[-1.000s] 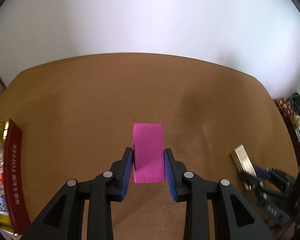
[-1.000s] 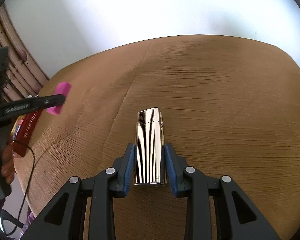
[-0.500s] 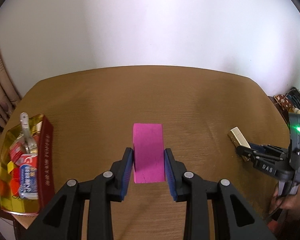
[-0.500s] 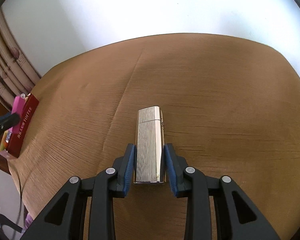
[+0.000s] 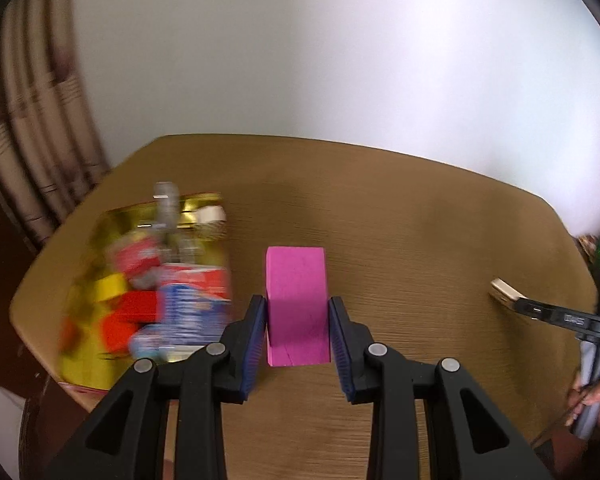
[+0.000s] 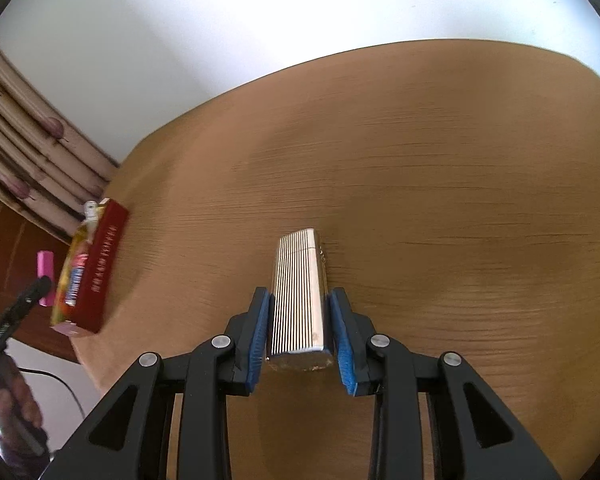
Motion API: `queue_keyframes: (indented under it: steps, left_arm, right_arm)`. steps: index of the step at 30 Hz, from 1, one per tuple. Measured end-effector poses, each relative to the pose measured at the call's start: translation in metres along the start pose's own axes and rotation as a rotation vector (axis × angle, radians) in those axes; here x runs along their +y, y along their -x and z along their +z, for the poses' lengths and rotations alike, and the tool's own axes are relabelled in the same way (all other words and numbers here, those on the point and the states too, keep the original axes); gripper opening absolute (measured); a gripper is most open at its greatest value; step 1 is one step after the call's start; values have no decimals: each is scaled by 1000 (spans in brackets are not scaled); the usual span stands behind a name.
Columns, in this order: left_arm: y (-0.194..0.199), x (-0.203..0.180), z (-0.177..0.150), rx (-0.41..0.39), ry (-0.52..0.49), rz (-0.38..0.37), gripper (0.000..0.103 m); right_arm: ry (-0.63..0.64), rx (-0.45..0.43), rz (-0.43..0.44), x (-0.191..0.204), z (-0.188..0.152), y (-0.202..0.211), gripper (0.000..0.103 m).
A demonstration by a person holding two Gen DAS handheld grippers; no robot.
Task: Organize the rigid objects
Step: 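Carry the pink block over the tin while the right tool holds the gold bar, then lower the pink block into the tin and open the left tool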
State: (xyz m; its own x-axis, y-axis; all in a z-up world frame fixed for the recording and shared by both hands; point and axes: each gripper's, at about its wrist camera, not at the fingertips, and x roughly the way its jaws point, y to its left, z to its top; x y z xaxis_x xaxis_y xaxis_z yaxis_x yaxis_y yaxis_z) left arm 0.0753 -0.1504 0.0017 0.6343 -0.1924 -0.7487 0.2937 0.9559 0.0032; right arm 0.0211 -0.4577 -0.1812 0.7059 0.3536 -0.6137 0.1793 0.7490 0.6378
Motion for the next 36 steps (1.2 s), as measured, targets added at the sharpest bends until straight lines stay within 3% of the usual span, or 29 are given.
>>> queue_keyframes:
  steps: [7,11,24,36]
  left_arm:
    - [-4,103,-1,31,134,140,32]
    - [-18,142,-8,77,190,172,32]
    - [-53,159,-32,149,221,161,32]
    - [-34,163,-32,154,244,156,39]
  right_arm:
    - [2,20,102,45,7,-3,29]
    - [21,30,163,74,15,-2,29]
    - [187,94,348,212,38,-19,29]
    - [292,201,465,324,44,-51,29]
